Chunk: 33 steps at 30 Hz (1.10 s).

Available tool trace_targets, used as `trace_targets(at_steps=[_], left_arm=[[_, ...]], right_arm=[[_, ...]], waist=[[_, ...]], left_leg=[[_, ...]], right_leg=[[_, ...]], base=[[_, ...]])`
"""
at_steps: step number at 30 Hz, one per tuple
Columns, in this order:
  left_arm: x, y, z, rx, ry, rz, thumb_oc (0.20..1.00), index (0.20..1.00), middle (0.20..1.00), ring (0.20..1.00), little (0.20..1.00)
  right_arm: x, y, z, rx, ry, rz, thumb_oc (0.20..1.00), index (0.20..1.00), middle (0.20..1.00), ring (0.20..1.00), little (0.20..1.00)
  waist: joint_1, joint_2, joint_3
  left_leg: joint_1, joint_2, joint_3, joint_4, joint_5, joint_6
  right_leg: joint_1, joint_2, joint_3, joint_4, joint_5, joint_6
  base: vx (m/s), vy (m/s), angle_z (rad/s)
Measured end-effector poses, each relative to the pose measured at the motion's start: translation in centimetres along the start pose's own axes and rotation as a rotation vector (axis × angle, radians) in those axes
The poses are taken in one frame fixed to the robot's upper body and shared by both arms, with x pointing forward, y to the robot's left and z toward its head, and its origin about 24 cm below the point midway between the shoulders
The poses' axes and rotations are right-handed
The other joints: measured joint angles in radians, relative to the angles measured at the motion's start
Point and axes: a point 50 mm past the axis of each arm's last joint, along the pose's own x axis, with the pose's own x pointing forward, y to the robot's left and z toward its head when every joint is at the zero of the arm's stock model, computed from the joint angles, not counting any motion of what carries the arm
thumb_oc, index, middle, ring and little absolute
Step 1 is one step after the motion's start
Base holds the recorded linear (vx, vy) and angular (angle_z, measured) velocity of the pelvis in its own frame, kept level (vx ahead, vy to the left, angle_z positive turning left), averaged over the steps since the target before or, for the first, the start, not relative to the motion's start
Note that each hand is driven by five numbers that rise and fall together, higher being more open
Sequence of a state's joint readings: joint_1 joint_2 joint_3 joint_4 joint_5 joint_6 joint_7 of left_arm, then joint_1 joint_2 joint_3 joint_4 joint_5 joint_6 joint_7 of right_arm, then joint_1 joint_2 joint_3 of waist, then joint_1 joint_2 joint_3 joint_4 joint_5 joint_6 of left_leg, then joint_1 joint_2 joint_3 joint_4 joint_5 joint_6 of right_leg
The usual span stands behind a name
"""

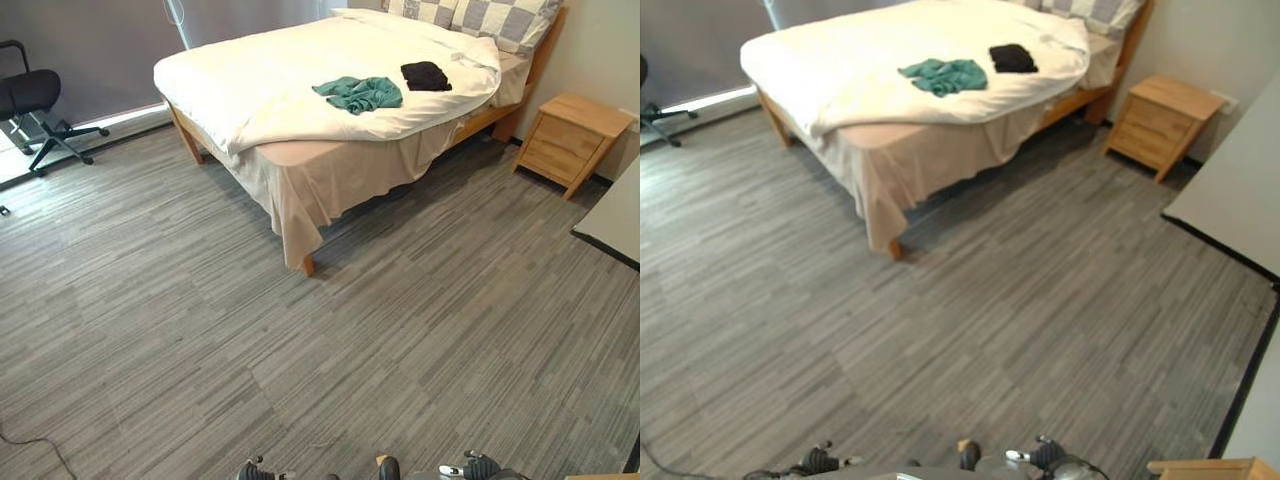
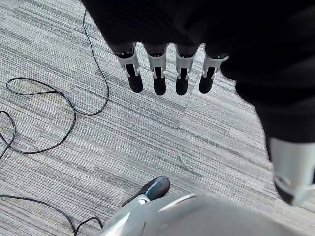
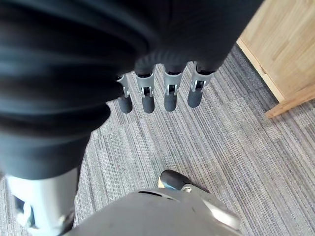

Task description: Tidy up the quilt and then pick up the clothes from the bed and put them into the laundry hamper.

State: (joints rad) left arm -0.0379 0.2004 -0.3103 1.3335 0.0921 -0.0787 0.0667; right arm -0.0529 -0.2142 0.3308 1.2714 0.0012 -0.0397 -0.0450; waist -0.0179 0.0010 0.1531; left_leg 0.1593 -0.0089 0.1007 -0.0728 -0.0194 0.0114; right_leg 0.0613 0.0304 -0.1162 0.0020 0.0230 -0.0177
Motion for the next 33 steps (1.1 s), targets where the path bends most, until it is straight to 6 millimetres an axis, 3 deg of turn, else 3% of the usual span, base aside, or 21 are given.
trace_targets(at_steps=[2,4,6,7,8,10,11,14,15,17,18,21,22,23,24,25,27,30,31,32,33], left_arm=[[0.1,0.2,0.7,-0.002,-0.017,0.005,1.0,1.0,1.0,1.0,1.0],[0.3,0.4,1.8,-0.001,-0.04,0.008,1.0,1.0,1.0,1.0,1.0],[0.4,0.8,2.6,0.0,-0.059,0.018,1.0,1.0,1.0,1.0,1.0],[0.4,1.0,2.6,-0.001,-0.058,0.021,1.0,1.0,1.0,1.0,1.0],[0.4,1.0,3.0,0.011,-0.069,0.022,1.0,1.0,1.0,1.0,1.0],[0.4,1.0,2.9,0.022,-0.065,0.019,1.0,1.0,1.0,1.0,1.0],[0.4,1.0,2.6,0.02,-0.048,0.018,1.0,1.0,1.0,1.0,1.0],[0.4,0.8,1.9,0.012,-0.015,0.014,1.0,1.0,1.0,1.0,1.0],[0.4,0.9,1.8,0.009,-0.005,0.015,1.0,1.0,1.0,1.0,1.0],[0.3,-0.8,1.3,0.006,0.01,-0.029,1.0,1.0,1.0,1.0,1.0],[0.3,-0.8,1.4,0.009,0.006,-0.034,1.0,1.0,1.0,1.0,1.0],[0.3,-0.2,1.2,0.011,0.006,-0.027,1.0,1.0,1.0,1.0,1.0],[0.2,-0.2,0.6,0.005,0.019,-0.023,1.0,1.0,1.0,1.0,1.0],[0.2,0.0,0.9,0.003,0.008,-0.02,1.0,1.0,1.0,1.0,1.0],[0.3,0.7,1.7,0.01,-0.019,0.002,1.0,1.0,1.0,1.0,1.0],[0.4,1.1,2.1,0.011,-0.031,0.016,1.0,1.0,1.0,1.0,1.0],[0.5,2.3,3.7,0.007,-0.084,0.061,1.0,1.0,1.0,1.0,1.0],[0.4,2.6,5.0,0.04,-0.147,0.073,1.0,1.0,1.0,1.0,1.0],[0.4,2.1,5.9,0.054,-0.175,0.061,1.0,1.0,1.0,1.0,1.0],[0.4,2.1,6.0,0.045,-0.179,0.06,1.0,1.0,1.0,1.0,1.0],[0.4,1.9,4.8,0.039,-0.142,0.06,1.0,1.0,1.0,1.0,1.0]], right_arm=[[0.1,-0.3,0.4,-0.001,-0.005,-0.005,1.0,1.0,1.0,1.0,1.0],[0.3,-0.8,2.0,0.009,-0.05,-0.017,1.0,1.0,1.0,1.0,1.0],[0.4,-1.0,3.0,0.028,-0.074,-0.02,1.0,1.0,1.0,1.0,1.0],[0.4,-0.7,3.1,0.034,-0.077,-0.015,1.0,1.0,1.0,1.0,1.0],[0.4,-0.7,3.1,0.073,-0.074,-0.015,1.0,1.0,1.0,1.0,1.0],[0.4,-0.7,2.7,0.094,-0.062,-0.019,1.0,1.0,1.0,1.0,1.0],[0.4,-0.7,2.7,0.106,-0.065,-0.021,1.0,1.0,1.0,1.0,1.0],[0.3,-0.6,2.4,0.147,-0.058,-0.018,1.0,1.0,1.0,1.0,1.0],[0.2,-0.4,1.6,0.165,-0.04,-0.016,1.0,1.0,1.0,1.0,1.0],[0.1,-1.1,0.1,0.156,0.014,-0.033,1.0,1.0,1.0,1.0,1.0],[0.0,-1.1,-0.8,0.153,0.045,-0.035,1.0,1.0,1.0,1.0,1.0],[-0.4,-0.6,-2.9,0.12,0.124,-0.019,1.0,1.0,1.0,1.0,1.0],[-0.4,-0.9,-2.7,0.098,0.111,-0.024,1.0,1.0,1.0,1.0,1.0],[-0.4,-1.0,-2.8,0.084,0.112,-0.023,1.0,1.0,1.0,1.0,1.0],[-0.3,-0.7,-2.7,0.054,0.119,-0.018,1.0,1.0,1.0,1.0,1.0],[-0.3,-0.6,-2.4,0.04,0.122,-0.014,1.0,1.0,1.0,1.0,1.0],[-0.1,-0.4,-1.3,-0.025,0.092,-0.003,1.0,1.0,1.0,1.0,1.0],[0.1,-0.9,-0.1,-0.102,0.05,-0.006,1.0,1.0,1.0,1.0,1.0],[0.1,-1.4,-0.4,-0.145,0.064,-0.017,1.0,1.0,1.0,1.0,1.0],[0.1,-1.4,-0.6,-0.149,0.071,-0.015,1.0,1.0,1.0,1.0,1.0],[0.1,-1.3,-0.4,-0.155,0.05,-0.012,1.0,1.0,1.0,1.0,1.0]], waist=[[0.001,0.004,0.011],[-0.012,0.008,0.041],[-0.008,-0.006,0.068],[-0.015,-0.017,0.065],[-0.02,-0.027,0.067],[-0.029,-0.028,0.067],[-0.042,-0.027,0.067],[-0.074,-0.031,0.058],[-0.089,-0.023,0.052],[-0.118,0.028,0.037],[-0.119,0.03,0.034],[-0.105,-0.01,0.0],[-0.079,-0.013,-0.018],[-0.08,-0.013,-0.015],[-0.052,-0.027,-0.011],[-0.039,-0.044,-0.004],[-0.014,-0.063,0.001],[0.008,-0.067,0.0],[0.008,-0.057,0.005],[0.025,-0.058,0.003],[0.031,-0.062,-0.007]], left_leg=[[-0.001,0.001,-0.001,-0.015,-0.01,0.015],[0.01,0.013,-0.012,-0.012,-0.011,0.033],[0.038,0.002,-0.019,-0.011,-0.013,0.048],[0.045,-0.001,-0.026,-0.013,-0.018,0.051],[0.061,-0.003,-0.032,-0.013,-0.037,0.049],[0.054,0.003,-0.036,-0.013,-0.046,0.049],[0.052,0.008,-0.055,-0.01,-0.054,0.038],[0.067,0.035,-0.08,-0.008,-0.098,0.0],[0.099,0.073,-0.087,-0.014,-0.131,-0.028],[0.145,0.153,-0.084,0.004,-0.143,-0.07],[0.166,0.165,-0.077,0.022,-0.116,-0.1],[0.001,0.18,-0.073,0.49,-0.061,-0.172],[-0.079,0.175,-0.111,0.687,0.06,-0.189],[-0.151,0.174,-0.132,0.814,0.181,-0.174],[-0.241,0.174,-0.1,0.927,0.147,-0.168],[-0.281,0.179,-0.048,0.923,0.084,-0.125],[-0.355,0.167,0.049,0.724,0.041,-0.131],[-0.374,0.116,0.11,0.293,0.062,-0.13],[-0.361,0.089,0.135,0.03,0.126,-0.108],[-0.37,0.083,0.159,0.021,0.138,-0.081],[-0.368,0.081,0.178,0.093,0.136,-0.015]], right_leg=[[-0.038,-0.002,-0.002,0.075,-0.009,0.013],[-0.161,-0.024,-0.02,0.346,-0.077,0.1],[-0.29,-0.058,-0.021,0.636,-0.085,0.117],[-0.316,-0.077,-0.012,0.691,-0.1,0.123],[-0.347,-0.107,-0.013,0.683,-0.102,0.128],[-0.358,-0.16,-0.049,0.489,-0.102,0.127],[-0.348,-0.181,-0.07,0.309,-0.093,0.14],[-0.322,-0.202,-0.073,0.04,-0.048,0.183],[-0.289,-0.187,-0.091,0.01,0.014,0.18],[-0.277,-0.123,-0.091,0.09,0.03,0.174],[-0.256,-0.105,-0.092,0.105,0.034,0.166],[-0.143,-0.093,-0.108,0.044,0.026,0.083],[-0.091,-0.068,-0.1,0.004,0.041,0.008],[-0.053,-0.056,-0.087,-0.026,0.057,-0.033],[0.01,-0.06,-0.058,-0.076,0.06,-0.073],[0.037,-0.071,-0.041,-0.085,0.047,-0.074],[0.083,-0.09,-0.044,-0.084,0.028,-0.053],[0.158,-0.088,-0.075,-0.092,-0.049,-0.002],[0.215,-0.063,-0.116,-0.087,-0.076,0.013],[0.24,-0.055,-0.12,-0.086,-0.091,0.022],[0.296,-0.047,-0.116,-0.086,-0.123,0.046]], base=[[0.16,0.105,-0.07],[0.27,0.082,0.06],[0.28,0.005,0.14],[0.46,-0.065,0.4],[0.63,-0.173,0.52],[0.49,-0.159,0.36],[0.57,-0.175,0.24],[0.47,-0.131,0.26],[0.59,-0.168,0.32],[0.69,-0.222,0.3],[0.56,-0.253,0.26],[0.53,-0.288,-0.2],[0.51,-0.219,-0.57],[0.51,-0.136,-0.77],[0.56,-0.033,-0.55],[0.52,0.058,-0.7],[0.56,0.175,-0.4],[0.44,0.142,-0.03],[0.52,0.11,0.28],[0.48,0.103,-0.09],[0.4,0.099,-0.67]])
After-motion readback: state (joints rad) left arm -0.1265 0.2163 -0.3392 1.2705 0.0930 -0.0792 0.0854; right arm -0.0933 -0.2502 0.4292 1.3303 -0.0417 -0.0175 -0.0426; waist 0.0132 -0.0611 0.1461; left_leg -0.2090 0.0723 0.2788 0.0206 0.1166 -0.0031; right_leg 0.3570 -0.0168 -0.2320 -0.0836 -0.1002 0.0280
